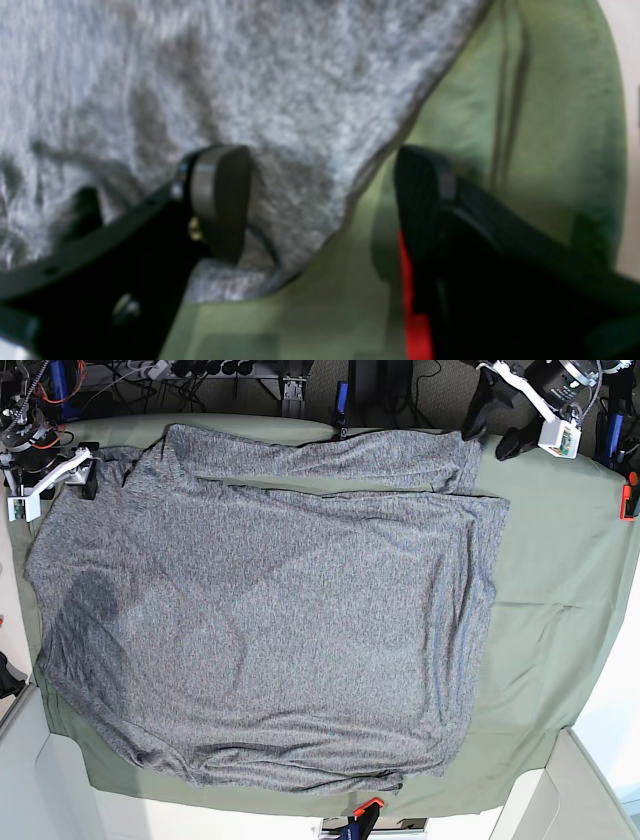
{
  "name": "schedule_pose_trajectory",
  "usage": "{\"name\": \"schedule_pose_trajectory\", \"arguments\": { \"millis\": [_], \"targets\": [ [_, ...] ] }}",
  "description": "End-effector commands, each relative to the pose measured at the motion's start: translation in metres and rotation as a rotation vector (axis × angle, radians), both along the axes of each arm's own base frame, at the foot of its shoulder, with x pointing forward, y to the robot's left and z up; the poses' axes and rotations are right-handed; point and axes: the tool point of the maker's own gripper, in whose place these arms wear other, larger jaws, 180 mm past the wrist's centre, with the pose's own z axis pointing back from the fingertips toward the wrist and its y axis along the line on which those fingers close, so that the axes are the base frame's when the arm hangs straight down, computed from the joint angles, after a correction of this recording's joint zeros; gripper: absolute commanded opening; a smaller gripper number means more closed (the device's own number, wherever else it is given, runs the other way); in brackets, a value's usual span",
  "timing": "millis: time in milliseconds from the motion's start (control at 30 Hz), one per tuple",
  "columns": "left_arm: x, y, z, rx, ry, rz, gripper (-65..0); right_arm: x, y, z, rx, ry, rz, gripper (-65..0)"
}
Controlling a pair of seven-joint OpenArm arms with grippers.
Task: Fold the T-shirt properly
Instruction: 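Grasp the shirt's shoulder corners with both grippers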
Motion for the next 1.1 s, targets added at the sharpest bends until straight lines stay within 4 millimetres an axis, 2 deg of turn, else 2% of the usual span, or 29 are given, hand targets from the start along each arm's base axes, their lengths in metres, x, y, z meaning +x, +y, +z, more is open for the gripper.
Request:
{"name": "schedule_pose_trajectory", "arguments": {
  "millis": [0,67,200,500,633,933,1000,1033,1067],
  "targets": [
    [0.003,-0.008,0.005,-0.01,-0.022,-0.034,-22.5,0.002,-0.006,0.003,-0.011,-0.002,0.001,-20.4],
    [0.006,-0.018,-0.001,0.004,-0.017,-0.068,-22.5,0.0,-0.007,0.001,-0.011,0.005,-0.002,-20.5],
    [0.013,-0.017,-0.019,0.068,0.003,-0.082,-22.5,-0.001,-0.006,0.0,-0.011,0.015,-0.001,-20.5],
    [0.017,-0.013,-0.047,0.073,0.051,-0.067,-22.5,-0.003,-0.006,-0.002,-0.011,0.036,0.0,-20.5],
    [0.028,-0.005,-0.051,0.097,0.041,-0.034,-22.5,-0.006,-0.005,-0.003,-0.008,0.049,0.01,-20.5],
    [0.028,-0.004,-0.053,0.121,0.045,-0.047,-23.0,-0.006,-0.006,-0.003,-0.028,0.052,0.021,-20.7],
    [0.028,-0.003,-0.054,0.133,0.048,-0.052,-26.7,-0.006,-0.003,-0.003,-0.023,0.051,0.045,-20.8],
    [0.028,-0.003,-0.054,0.136,0.049,-0.054,-31.6,-0.005,-0.001,-0.002,-0.02,0.05,0.059,-22.7],
    [0.028,-0.003,-0.054,0.136,0.048,-0.054,-38.4,-0.005,0.0,-0.002,-0.018,0.05,0.067,-27.8]
  ]
}}
